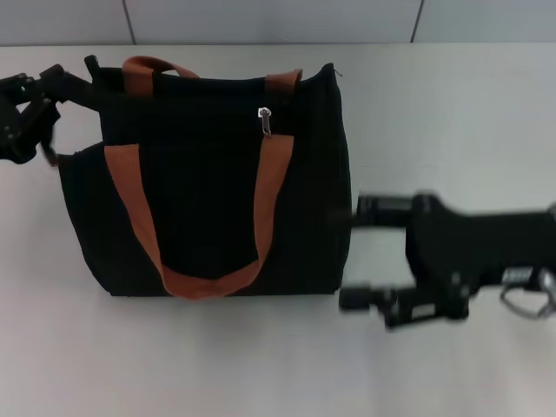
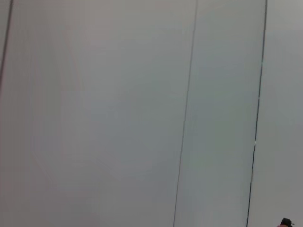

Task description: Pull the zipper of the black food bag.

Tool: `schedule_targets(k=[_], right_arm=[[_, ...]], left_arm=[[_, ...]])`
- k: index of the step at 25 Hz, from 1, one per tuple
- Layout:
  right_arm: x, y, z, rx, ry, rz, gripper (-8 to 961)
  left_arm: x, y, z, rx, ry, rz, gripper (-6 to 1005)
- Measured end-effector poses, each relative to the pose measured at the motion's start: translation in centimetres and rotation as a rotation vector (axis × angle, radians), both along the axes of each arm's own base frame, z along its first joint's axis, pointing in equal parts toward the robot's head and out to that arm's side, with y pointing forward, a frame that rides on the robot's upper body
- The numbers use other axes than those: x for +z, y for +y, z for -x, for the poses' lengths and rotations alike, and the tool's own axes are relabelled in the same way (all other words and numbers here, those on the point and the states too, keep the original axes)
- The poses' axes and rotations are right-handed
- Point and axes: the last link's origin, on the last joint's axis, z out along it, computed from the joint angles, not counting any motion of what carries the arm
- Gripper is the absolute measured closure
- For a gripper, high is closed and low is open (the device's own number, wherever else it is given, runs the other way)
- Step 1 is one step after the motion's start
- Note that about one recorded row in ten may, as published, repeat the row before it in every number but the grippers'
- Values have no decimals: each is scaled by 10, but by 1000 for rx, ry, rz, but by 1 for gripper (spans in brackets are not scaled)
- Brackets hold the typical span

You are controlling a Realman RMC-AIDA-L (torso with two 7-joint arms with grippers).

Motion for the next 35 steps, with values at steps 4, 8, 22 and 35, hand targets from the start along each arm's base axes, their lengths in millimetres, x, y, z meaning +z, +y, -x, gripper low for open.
schedule_targets(k=[4,8,22,35], right_arm=[[-14,-11,-13,24,-44,-4,158],[-20,-13,-18,21,-54,-24,158],[-28,-11,-22,5,-83,-48,158],[-40,-15,-27,29,-94,-82,158]], left_arm=[[3,-6,6,34,-18,29,894],[11,-10,11,50,-22,63,866],[54,-37,25,59,10,165,215],[14,-79,12,-196,65,244,214]])
